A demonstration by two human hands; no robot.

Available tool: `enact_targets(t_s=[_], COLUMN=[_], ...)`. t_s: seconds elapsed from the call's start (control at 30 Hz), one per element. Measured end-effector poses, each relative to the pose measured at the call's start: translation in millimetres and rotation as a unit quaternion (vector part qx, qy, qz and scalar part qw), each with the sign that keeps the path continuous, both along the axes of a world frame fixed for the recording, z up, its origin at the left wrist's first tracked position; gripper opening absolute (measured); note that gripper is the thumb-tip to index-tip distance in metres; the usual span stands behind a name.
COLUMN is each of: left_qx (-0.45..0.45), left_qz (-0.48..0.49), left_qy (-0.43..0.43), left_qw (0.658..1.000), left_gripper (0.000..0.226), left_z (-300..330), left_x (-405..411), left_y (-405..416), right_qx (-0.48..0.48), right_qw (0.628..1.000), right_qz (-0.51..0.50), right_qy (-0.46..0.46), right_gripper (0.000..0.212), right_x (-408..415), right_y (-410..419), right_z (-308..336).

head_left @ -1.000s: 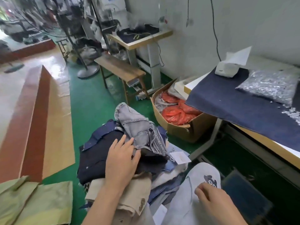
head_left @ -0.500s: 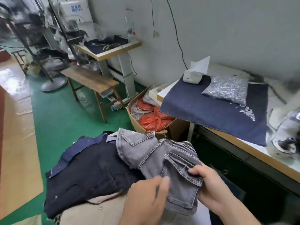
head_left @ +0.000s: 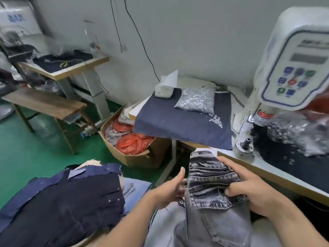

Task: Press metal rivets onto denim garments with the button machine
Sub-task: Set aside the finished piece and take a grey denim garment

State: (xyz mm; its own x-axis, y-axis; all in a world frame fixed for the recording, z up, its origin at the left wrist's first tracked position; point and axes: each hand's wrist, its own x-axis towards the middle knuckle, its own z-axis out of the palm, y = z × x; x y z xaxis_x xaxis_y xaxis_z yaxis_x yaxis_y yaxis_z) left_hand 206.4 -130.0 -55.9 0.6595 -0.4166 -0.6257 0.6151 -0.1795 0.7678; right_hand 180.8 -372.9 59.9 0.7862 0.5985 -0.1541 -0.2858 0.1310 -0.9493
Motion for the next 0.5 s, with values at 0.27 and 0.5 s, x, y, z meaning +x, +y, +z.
enact_targets(t_s=[0.27,0.5], left_qx=[-0.204,-0.206], left_qz=[0.117,0.204], left_qy=[0.039,-0.026], left_qw=[0.971,0.957], left_gripper=[0.068,0.062], left_z=[-7,21], left_x=[-12,-12], left_y=[-36,-24], right_qx=[-0.047,-0.069], right_qw=[0.985,0.974], right_qz=[-0.164,-0.215], right_qy=[0.018,0.037], right_gripper=[0.086,0.078], right_x=[-18,-27], right_y=[-90,-109], right_z=[3,-5])
